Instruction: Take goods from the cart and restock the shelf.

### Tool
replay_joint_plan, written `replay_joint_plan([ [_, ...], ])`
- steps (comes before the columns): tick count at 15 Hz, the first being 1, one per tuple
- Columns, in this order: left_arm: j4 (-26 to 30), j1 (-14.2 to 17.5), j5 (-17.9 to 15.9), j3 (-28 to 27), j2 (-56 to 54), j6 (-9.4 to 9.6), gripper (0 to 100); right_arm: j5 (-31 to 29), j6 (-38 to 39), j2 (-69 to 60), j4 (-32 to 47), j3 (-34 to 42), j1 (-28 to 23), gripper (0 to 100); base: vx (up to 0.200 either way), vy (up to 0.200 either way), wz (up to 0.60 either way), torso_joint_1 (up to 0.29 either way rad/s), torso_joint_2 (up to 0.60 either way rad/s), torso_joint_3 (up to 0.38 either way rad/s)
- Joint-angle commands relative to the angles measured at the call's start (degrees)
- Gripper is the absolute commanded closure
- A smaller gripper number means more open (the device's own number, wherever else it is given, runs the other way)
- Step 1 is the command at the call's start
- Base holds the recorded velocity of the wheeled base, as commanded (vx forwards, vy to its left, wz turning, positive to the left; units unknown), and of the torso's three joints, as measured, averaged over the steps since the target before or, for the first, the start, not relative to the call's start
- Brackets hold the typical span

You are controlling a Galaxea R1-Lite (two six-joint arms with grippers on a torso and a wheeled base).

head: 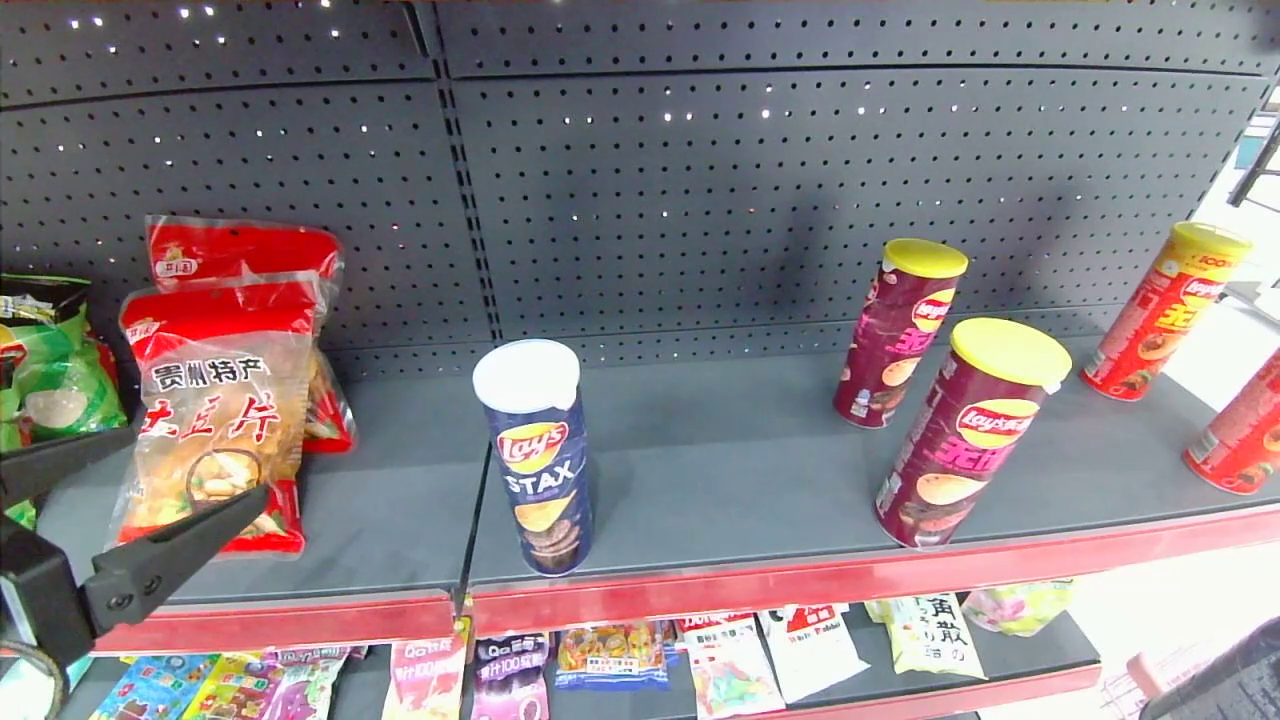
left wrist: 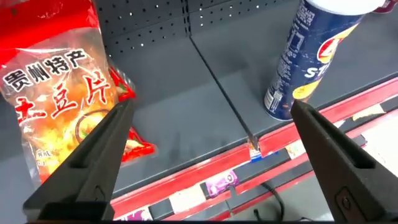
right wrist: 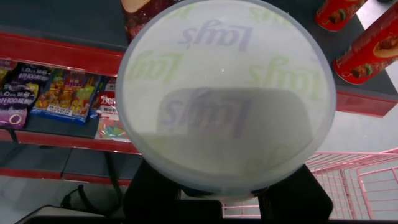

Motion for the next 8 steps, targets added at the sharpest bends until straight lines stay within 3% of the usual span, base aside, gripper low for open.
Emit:
replay_joint_plan([
  [1, -0.12, 0.01, -0.04, -0.01, 1.11, 0.01, 0, -0.02, -0.01, -0.02, 0.02, 0.19, 0.04, 100, 0.000, 0.000, 0.00, 0.000, 0.00, 0.000],
  [2, -0.21, 0.01, -0.04, -0.01, 1.64, 0.01, 0, -0.02, -0.01, 0.07, 0.02, 0.19, 0.04, 100, 0.000, 0.000, 0.00, 0.000, 0.00, 0.000],
  [8, -0.91, -0.08, -0.12, -0.28, 3.13, 0.10, 0, 0.07, -0.01, 0.15, 0.02, 0.63, 0.04, 100, -0.200, 0.200, 0.00, 0.004, 0.00, 0.002],
])
